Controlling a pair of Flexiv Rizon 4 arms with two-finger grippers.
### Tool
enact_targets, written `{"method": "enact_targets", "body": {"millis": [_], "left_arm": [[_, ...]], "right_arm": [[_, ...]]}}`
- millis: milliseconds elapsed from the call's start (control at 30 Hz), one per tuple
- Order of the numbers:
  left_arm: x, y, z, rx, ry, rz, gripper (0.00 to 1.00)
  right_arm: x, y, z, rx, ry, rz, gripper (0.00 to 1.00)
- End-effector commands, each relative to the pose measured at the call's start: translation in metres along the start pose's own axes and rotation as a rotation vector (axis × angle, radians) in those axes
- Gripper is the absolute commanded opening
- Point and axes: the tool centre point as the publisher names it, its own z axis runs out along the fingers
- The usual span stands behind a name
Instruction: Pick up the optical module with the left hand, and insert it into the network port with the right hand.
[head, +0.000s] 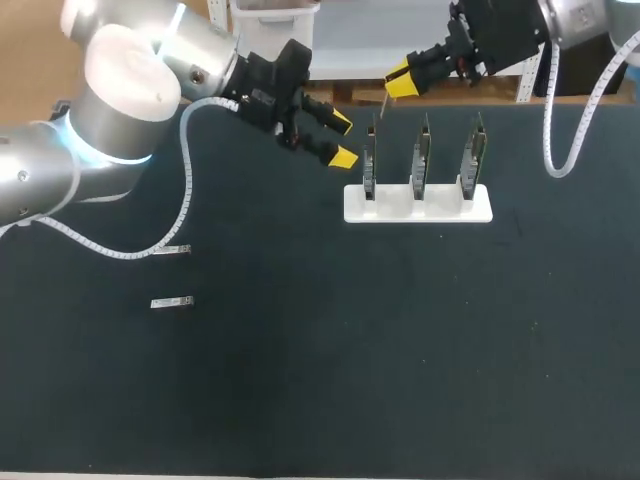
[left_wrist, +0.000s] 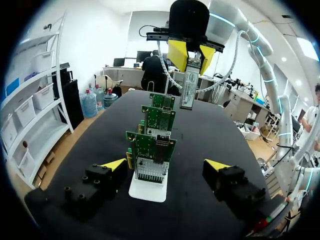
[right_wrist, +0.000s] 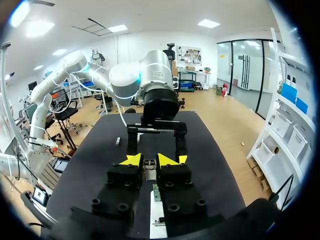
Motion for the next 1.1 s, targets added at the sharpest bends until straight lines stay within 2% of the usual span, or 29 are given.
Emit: {"method": "enact_targets", "body": {"millis": [33,500,1100], "left_arm": [[0.001,0.008,0.000,0.016,0.013,0.002,1.00],[0.005,0.002,0.007,0.040,0.092,0.067,1.00],[0.008,-0.003,0.007,0.048,0.092,0.071,1.00]], "right_arm": [[0.001,0.003,-0.001,0.008,-0.004,-0.001,0.00],[0.001,0.001,0.000,0.004,-0.003,0.000,0.00],[0.000,0.000,0.001,0.001,0.008,-0.003,0.00]]}}
